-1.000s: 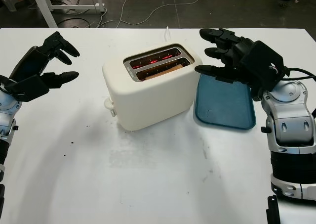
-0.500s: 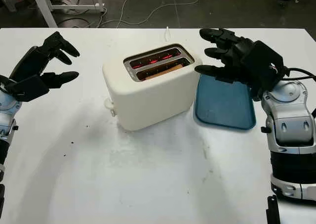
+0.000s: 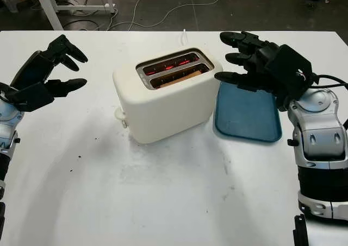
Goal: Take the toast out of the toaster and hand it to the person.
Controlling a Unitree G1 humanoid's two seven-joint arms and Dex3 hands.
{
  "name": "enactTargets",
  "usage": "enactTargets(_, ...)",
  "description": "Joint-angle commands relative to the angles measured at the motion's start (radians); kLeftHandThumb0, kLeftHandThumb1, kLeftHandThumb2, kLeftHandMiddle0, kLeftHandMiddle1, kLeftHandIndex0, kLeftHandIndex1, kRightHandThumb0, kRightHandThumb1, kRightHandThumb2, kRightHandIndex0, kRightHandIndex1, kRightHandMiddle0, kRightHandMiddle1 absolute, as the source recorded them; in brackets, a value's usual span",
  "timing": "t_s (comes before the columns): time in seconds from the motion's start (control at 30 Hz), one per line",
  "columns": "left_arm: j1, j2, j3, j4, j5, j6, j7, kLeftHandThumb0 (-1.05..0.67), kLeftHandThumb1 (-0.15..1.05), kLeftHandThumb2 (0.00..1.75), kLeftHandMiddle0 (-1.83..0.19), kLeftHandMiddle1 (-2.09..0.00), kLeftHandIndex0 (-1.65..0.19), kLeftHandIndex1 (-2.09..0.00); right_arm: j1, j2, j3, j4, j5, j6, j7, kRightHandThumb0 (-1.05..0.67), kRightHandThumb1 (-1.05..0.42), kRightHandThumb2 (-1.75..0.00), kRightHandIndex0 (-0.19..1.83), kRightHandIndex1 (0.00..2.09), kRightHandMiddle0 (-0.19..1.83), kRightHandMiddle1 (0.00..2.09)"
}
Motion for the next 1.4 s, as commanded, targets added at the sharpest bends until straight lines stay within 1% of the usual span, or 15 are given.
enactTargets(0.0,-0.006,0.008,0.002,0.009,0.013,-0.024,0.01,-1.05,0.92,0.35,0.0,-1.74,0.0,-1.61,-0.008,0.0,0.001,-0.007,0.005,0.012,-0.004,-0.42,-0.82,0.0,0.0,0.56,0.17,0.19)
enactTargets(0.1,-0.01,0.009,0.002,0.014,0.012,-0.03,0.006,-1.05,0.92,0.36,0.0,-1.74,0.0,-1.61,-0.009,0.0,0.001,-0.011,0.005,0.01,-0.003,-0.4,-0.83,0.0,0.0,0.55,0.17,0.19)
enactTargets(0.33,-0.011,0.008,0.002,0.01,0.01,-0.021,0.002,-1.05,0.92,0.34,0.0,-1.74,0.0,-1.61,-0.011,-0.003,0.004,0.0,0.001,-0.004,0.001,-0.44,-0.83,0.0,0.0,0.55,0.17,0.2)
enactTargets(0.53,-0.011,0.005,0.003,0.008,0.004,-0.014,0.0,-1.05,0.92,0.33,0.0,-1.74,0.0,-1.61,-0.011,-0.002,0.001,0.001,0.006,-0.011,0.005,-0.41,-0.83,0.0,0.0,0.56,0.17,0.2)
enactTargets(0.7,-0.011,0.005,0.003,0.007,0.001,-0.013,-0.004,-1.05,0.92,0.32,0.0,-1.73,0.0,-1.6,-0.009,-0.009,0.008,0.0,-0.009,-0.021,0.004,-0.44,-0.83,0.0,0.0,0.58,0.18,0.21)
enactTargets(0.8,-0.011,0.007,0.001,0.003,0.007,-0.011,-0.001,-1.05,0.92,0.34,0.0,-1.73,0.0,-1.6,-0.013,-0.004,0.004,0.001,-0.001,-0.004,0.003,-0.45,-0.82,0.0,0.0,0.58,0.17,0.21)
enactTargets(1.03,-0.011,0.009,0.0,0.012,0.018,-0.029,0.009,-1.05,0.92,0.35,0.0,-1.74,0.0,-1.58,-0.013,-0.005,0.008,0.001,-0.006,-0.006,0.003,-0.44,-0.82,0.0,0.0,0.56,0.17,0.21)
enactTargets(1.37,-0.007,0.005,0.004,0.001,0.012,-0.011,0.008,-1.05,0.92,0.33,0.0,-1.74,0.0,-1.61,-0.006,-0.005,0.004,-0.006,-0.001,-0.009,0.004,-0.39,-0.83,-0.01,0.0,0.55,0.16,0.22)
